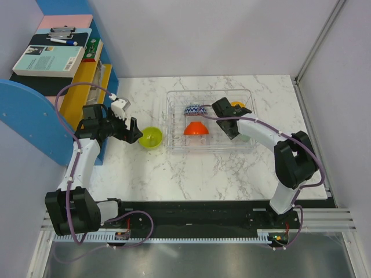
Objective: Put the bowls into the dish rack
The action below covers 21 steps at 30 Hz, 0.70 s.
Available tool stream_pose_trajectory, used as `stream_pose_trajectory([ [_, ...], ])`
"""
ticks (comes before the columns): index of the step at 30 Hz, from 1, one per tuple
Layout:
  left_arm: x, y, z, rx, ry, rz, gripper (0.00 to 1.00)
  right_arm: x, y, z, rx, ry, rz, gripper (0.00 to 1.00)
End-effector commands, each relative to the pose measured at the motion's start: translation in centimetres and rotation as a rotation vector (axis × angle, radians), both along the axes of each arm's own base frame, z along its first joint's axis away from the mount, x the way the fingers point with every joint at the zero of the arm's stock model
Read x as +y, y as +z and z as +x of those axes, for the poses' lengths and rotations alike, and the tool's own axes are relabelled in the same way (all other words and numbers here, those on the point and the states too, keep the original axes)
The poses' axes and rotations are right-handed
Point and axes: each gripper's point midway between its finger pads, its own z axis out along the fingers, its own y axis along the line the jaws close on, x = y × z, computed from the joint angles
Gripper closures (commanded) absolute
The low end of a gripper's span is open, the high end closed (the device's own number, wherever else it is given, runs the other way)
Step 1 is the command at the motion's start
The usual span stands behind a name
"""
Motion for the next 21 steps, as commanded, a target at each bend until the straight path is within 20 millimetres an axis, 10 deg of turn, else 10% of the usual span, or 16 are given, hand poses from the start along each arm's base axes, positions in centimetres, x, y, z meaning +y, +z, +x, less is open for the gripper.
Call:
stream_pose_trajectory([
  [1, 0.0, 0.7, 0.4, -0.061, -0.029, 0.012, 0.0, -0.7, 0.7, 0.7, -0.035, -0.011, -0.093, 1.0],
  [21, 0.0, 0.9, 0.3, -0.071, -0.035, 0.017, 0.0, 0.8, -1.1, -0.9, 0.084, 0.068, -0.115, 0.19],
])
